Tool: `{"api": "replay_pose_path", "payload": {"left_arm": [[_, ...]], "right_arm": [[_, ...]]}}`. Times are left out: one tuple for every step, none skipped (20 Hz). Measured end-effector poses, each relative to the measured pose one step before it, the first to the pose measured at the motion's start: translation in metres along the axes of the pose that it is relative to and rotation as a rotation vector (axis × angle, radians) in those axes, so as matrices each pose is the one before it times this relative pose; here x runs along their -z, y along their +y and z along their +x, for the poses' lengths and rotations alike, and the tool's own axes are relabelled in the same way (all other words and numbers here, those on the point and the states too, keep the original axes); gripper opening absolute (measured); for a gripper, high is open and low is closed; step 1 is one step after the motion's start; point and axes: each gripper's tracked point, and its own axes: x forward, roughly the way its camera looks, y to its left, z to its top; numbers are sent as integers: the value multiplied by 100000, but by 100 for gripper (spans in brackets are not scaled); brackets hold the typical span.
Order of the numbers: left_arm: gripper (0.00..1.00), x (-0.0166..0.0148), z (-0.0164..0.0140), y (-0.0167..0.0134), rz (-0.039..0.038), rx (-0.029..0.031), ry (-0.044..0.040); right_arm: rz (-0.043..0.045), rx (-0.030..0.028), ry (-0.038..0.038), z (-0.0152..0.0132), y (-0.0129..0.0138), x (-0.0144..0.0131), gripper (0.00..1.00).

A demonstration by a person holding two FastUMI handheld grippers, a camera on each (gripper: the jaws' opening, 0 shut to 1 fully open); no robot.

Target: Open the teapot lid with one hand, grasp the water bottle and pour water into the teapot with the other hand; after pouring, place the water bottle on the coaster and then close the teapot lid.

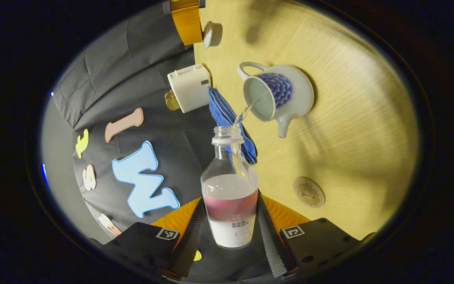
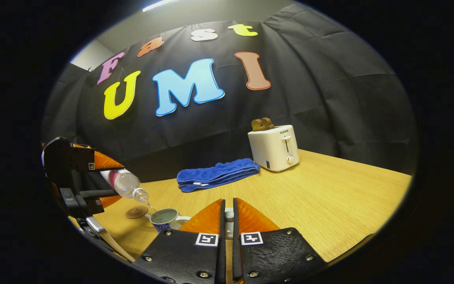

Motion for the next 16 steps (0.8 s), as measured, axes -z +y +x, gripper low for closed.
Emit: {"api": "replay_pose_path", "payload": {"left_arm": [[85,25,-138,126,473,-191,203],[85,147,-32,207,589,-230,75],[85,-18,-137,237,723,-337,80],[85,42,46,229,655,-388,56],[85,62,-80,203,665,-154,91],[85,98,-71,230,625,-292,72],[85,73,-32,93,580,-149,222],[85,162,44,212,563,-174,242],[85,17,44,83,616,-95,104],[85,165,146,132,491,-84,476],[85,147,-78,149,337,-196,166],[85,105,-76,173,487,-190,381],[85,50,-40,113,524,-169,107],[85,102,-94,193,603,-38,151],[85,-32,-35,131,657,-254,25],[85,91,-78,226,663,-147,85]], "right_arm": [[44,-62,94,-27,-44,55,6],[45,-140,70,21,22,-22,7],[70,-54,102,-39,38,104,6],[112,-161,62,-25,-1,-55,7],[136,-147,31,-3,20,72,7],[170,-161,-29,11,26,-41,6],[183,-58,42,-33,-48,70,7],[190,13,222,-3,-2,4,7],[96,-65,86,-51,-13,115,6],[135,-155,-73,38,-3,-68,7],[248,-165,-160,-54,43,-19,7],[175,-123,-119,0,1,-75,7],[3,-63,10,-53,-11,41,7],[-3,-145,92,-23,34,3,6],[32,-100,109,36,7,98,6],[31,-138,106,19,32,-27,6]]}}
